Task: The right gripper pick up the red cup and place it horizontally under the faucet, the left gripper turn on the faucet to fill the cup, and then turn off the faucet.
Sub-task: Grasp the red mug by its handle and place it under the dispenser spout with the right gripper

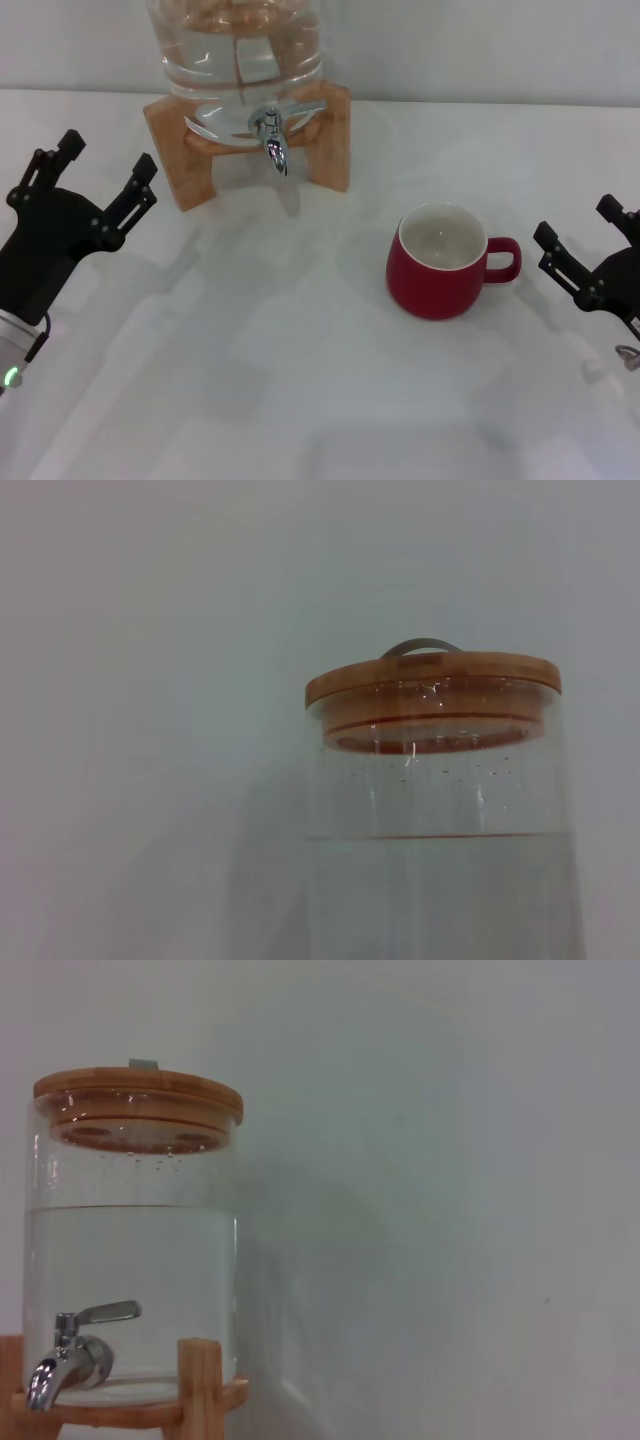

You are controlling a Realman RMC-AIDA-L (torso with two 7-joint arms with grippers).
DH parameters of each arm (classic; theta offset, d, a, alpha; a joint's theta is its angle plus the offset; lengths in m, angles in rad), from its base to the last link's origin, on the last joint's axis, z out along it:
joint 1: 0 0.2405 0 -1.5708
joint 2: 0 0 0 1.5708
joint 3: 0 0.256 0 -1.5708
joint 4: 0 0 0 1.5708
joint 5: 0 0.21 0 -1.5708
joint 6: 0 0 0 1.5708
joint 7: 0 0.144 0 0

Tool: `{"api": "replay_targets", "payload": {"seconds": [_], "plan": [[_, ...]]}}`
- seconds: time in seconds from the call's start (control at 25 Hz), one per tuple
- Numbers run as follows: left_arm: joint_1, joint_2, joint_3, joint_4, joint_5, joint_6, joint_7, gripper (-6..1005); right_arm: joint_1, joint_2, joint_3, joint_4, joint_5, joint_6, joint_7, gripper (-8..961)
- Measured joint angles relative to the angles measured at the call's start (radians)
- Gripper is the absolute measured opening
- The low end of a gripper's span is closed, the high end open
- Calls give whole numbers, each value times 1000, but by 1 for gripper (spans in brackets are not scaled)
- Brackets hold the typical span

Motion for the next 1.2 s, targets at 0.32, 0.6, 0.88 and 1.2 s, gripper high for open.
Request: {"api": "replay_targets", "payload": {"seconds": [0.32,0.6,0.88,1.2], "plan": [[1,0,4,1,1,0,0,873,-5,0,-12,0,5,-3,0,838],[3,-2,6,0,1,0,0,873,-11,-1,-15,0,2,-7,0,838],[0,-2,6,0,1,0,0,873,-10,-2,-57,-1,1,-3,-4,838],[0,-2,6,0,1,0,0,873,-4,-2,-86,-18,-1,3,-7,838]]}}
